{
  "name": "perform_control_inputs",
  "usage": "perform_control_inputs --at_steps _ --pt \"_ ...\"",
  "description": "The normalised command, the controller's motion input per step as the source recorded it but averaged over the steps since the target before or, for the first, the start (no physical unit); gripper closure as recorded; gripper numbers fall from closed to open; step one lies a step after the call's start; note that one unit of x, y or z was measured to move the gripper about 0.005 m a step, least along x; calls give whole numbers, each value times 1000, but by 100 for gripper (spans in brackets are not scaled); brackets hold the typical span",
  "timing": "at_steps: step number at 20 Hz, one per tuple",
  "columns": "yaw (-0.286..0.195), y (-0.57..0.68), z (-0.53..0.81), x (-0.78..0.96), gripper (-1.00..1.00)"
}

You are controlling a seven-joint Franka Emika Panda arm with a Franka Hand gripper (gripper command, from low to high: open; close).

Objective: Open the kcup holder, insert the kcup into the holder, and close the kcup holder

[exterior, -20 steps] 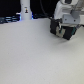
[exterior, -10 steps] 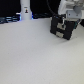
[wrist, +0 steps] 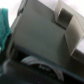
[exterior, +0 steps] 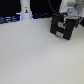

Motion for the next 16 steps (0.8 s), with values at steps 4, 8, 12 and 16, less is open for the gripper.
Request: perform_control_inputs --at_steps 4,8,12,16 --pt "-2 153 44 31 -100" --pt "0 515 0 314 -100" --pt "0 588 0 266 -100" --pt "-1 352 87 163 -100"
